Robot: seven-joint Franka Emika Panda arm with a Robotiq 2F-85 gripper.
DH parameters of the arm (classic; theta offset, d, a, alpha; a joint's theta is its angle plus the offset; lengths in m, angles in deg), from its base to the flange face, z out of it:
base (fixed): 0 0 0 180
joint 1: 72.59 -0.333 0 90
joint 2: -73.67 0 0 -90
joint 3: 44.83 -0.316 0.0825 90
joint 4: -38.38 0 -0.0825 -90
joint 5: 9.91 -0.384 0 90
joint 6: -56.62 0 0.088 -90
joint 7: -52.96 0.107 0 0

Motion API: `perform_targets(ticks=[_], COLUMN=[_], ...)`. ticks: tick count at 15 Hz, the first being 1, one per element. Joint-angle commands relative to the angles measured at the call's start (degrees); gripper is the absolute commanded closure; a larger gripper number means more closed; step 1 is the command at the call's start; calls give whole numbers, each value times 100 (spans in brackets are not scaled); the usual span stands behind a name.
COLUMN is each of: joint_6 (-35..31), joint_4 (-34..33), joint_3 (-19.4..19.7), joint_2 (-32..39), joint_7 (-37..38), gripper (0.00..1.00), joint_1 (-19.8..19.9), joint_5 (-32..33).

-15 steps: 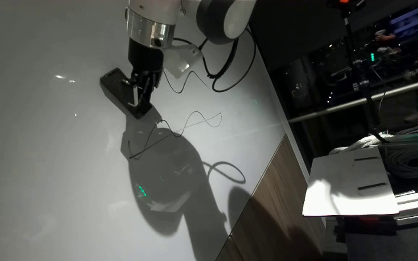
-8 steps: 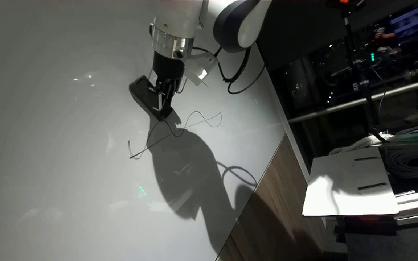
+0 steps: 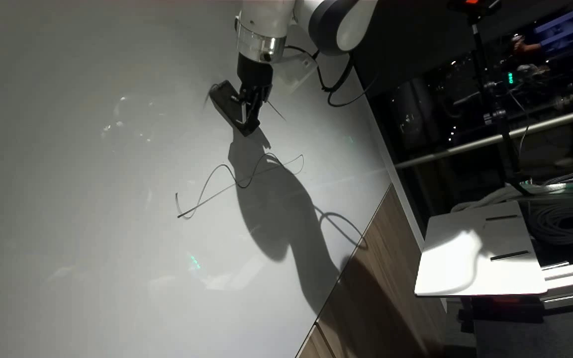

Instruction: Use the eraser to wipe off the markings on the whiteboard

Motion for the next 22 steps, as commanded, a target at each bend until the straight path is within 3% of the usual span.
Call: perform_targets(ticks=[1, 5, 8, 13, 17, 22], joint_6=[-132, -176, -89, 647, 1274, 1603], joint_4=[-451, -669, -1140, -1450, -1557, -1729], joint_3=[425, 832, 1016, 647, 570, 270], joint_2=[25, 23, 399, 712, 737, 960], joint_7=[-23, -343, -814, -1053, -989, -932], gripper=[70, 70, 70, 70, 70, 70], joint_1=[379, 492, 413, 78, -402, -951], joint_5=[41, -193, -613, -1140, -1143, -1050])
